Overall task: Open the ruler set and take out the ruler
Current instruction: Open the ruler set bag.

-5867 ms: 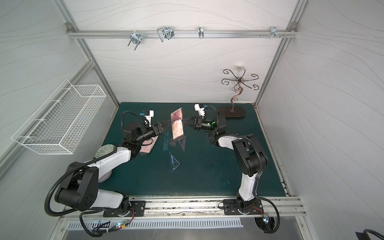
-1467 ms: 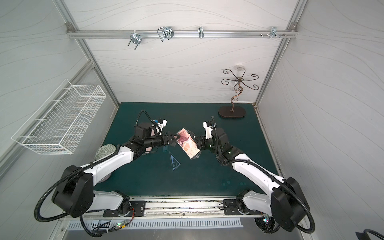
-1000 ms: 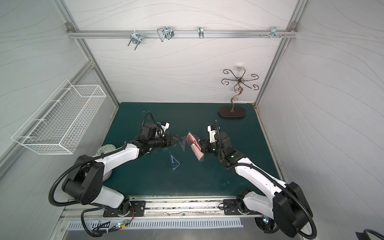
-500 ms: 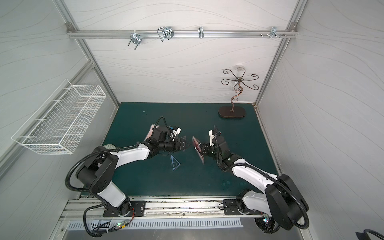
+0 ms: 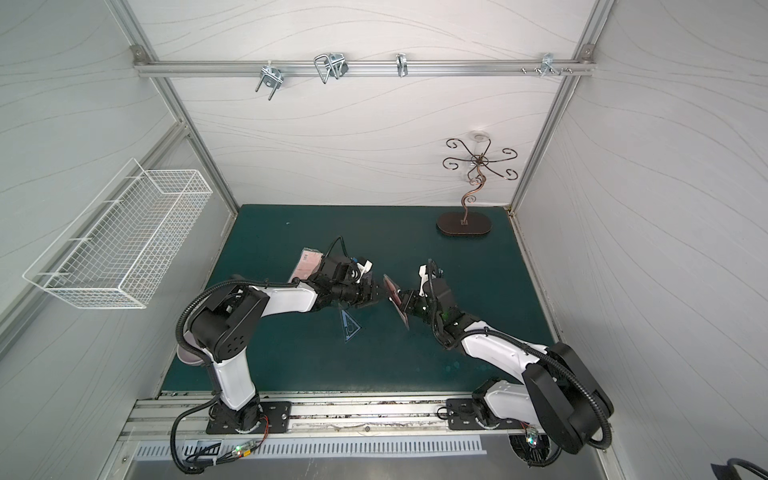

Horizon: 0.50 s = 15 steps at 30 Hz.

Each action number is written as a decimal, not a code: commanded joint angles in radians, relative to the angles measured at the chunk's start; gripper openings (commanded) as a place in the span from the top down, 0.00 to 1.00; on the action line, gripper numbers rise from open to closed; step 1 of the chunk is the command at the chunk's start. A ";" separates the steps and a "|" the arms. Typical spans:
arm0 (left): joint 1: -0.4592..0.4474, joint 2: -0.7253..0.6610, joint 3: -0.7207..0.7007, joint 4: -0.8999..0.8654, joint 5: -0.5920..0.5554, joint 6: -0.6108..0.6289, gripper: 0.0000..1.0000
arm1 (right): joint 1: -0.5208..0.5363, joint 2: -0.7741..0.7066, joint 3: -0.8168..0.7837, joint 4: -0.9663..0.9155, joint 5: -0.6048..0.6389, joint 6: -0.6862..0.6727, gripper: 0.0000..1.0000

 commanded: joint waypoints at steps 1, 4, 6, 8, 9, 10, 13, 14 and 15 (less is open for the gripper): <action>-0.013 0.027 0.058 0.021 0.018 -0.007 0.24 | 0.002 0.016 -0.013 0.067 -0.009 0.056 1.00; -0.019 0.044 0.078 -0.007 0.015 0.002 0.29 | -0.003 0.038 -0.017 0.098 -0.031 0.071 1.00; -0.021 0.048 0.079 0.001 0.010 -0.001 0.35 | -0.004 0.051 -0.020 0.120 -0.045 0.079 1.00; -0.022 0.050 0.086 -0.018 0.003 0.007 0.48 | -0.005 0.056 -0.019 0.124 -0.053 0.082 1.00; -0.021 0.052 0.090 -0.030 0.001 0.012 0.53 | -0.006 0.056 -0.022 0.126 -0.052 0.083 1.00; -0.021 0.050 0.089 -0.038 -0.001 0.012 0.54 | -0.007 0.052 -0.023 0.125 -0.047 0.084 1.00; -0.021 0.024 0.085 -0.090 -0.031 0.035 0.55 | -0.019 0.033 -0.023 0.098 -0.040 0.085 1.00; -0.020 0.015 0.082 -0.110 -0.043 0.045 0.55 | -0.023 0.026 -0.023 0.089 -0.038 0.082 1.00; -0.021 0.003 0.080 -0.127 -0.053 0.059 0.57 | -0.027 0.019 -0.023 0.081 -0.038 0.079 1.00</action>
